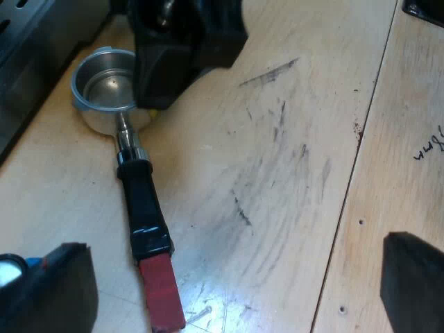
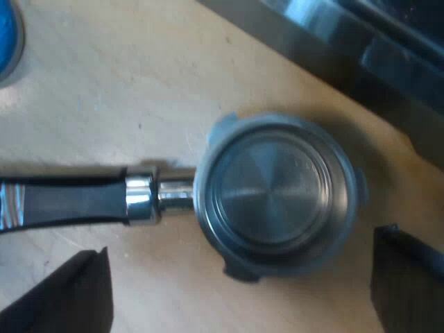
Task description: Put the handle in the coffee machine
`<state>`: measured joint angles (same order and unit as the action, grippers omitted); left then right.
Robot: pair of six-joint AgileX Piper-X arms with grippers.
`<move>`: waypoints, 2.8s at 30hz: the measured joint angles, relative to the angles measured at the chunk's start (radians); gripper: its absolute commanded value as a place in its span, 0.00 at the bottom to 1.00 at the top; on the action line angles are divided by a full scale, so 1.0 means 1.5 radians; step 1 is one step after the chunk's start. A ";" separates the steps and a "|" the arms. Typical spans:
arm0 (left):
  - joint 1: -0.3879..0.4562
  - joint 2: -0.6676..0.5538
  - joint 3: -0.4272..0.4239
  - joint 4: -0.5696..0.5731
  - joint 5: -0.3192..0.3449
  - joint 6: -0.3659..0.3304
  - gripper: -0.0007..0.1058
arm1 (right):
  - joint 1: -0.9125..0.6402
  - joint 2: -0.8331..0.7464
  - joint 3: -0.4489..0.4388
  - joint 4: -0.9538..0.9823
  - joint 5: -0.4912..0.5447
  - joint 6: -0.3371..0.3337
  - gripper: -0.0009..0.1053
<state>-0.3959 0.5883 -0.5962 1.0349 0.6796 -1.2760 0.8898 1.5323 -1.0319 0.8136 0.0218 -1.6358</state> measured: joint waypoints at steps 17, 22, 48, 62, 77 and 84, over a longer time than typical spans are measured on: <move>0.000 0.000 0.000 0.000 0.000 0.000 0.80 | 0.000 0.055 0.000 -0.047 0.026 -0.024 0.73; 0.000 0.000 0.000 0.000 0.000 0.000 0.80 | 0.000 0.077 0.000 -0.050 0.040 -0.027 0.73; 0.000 0.000 0.000 0.000 0.000 0.000 0.80 | -0.008 0.110 -0.002 -0.075 0.034 -0.039 0.09; 0.000 0.000 0.000 0.000 0.000 0.006 0.80 | -0.008 0.053 0.000 0.013 0.008 0.093 0.01; 0.000 0.000 0.000 0.000 0.025 0.119 0.80 | -0.008 -0.041 0.000 0.117 0.006 0.184 0.01; -0.002 0.084 0.000 -0.034 0.031 0.132 0.80 | -0.008 -0.083 -0.056 0.166 -0.007 0.199 0.01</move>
<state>-0.3992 0.7146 -0.5962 0.9839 0.7257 -1.0777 0.8782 1.4071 -1.1152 1.0625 0.0114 -1.3370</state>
